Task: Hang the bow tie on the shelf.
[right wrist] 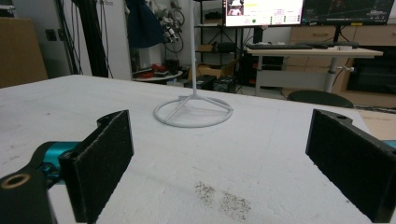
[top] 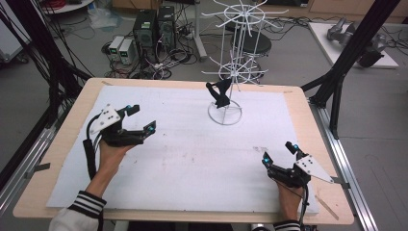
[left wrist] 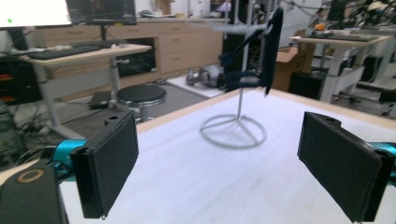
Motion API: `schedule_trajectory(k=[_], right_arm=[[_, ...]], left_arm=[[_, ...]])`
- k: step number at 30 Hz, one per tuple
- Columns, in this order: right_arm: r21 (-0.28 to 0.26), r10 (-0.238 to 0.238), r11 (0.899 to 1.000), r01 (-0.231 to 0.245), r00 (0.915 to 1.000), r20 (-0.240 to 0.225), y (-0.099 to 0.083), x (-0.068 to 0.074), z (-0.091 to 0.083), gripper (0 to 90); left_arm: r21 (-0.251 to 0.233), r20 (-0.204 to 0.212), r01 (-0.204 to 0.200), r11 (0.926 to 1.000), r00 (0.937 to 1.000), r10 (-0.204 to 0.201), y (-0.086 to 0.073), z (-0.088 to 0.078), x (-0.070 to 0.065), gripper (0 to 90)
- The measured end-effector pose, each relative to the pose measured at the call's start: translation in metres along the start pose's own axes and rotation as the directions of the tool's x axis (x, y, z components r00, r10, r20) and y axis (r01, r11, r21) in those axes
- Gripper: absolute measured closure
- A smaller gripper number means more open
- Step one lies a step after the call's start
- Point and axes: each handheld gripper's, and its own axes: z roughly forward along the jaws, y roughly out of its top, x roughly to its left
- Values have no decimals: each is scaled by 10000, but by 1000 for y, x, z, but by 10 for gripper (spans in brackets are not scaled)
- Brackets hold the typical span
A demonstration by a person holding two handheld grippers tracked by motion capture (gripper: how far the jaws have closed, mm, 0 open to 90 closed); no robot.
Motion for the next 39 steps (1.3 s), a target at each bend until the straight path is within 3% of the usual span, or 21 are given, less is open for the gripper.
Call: schedule_trajectory(k=[5,8,14,22,27,32,39], right_arm=[[0,-52,10000,52,10000,12,0,0,0,66],[3,-58,10000,58,10000,16,0,0,0,66],[3,-82,10000,82,10000,27,0,0,0,66],[-45,-36,10000,36,10000,0,0,0,0,66],[-73,-67,10000,67,10000,8,0,0,0,66],[-78,-36,10000,36,10000,18,0,0,0,66],[-65,-13,10000,13,10000,22,0,0,-1,66]], left_arm=[[95,-398,201,9998,9990,-197,-26,-25,3,129],[151,-552,87,9998,9984,-79,-38,-35,3,128],[-139,-737,288,9995,9968,-297,-59,-52,4,129],[-759,-1288,298,9967,9909,-395,-77,-68,6,129],[-1057,-1495,299,9939,9877,-457,-83,-71,7,129],[-1053,-1561,55,9944,9875,-220,-83,-71,4,129],[-1068,-1571,83,9942,9873,-251,-83,-71,4,129]])
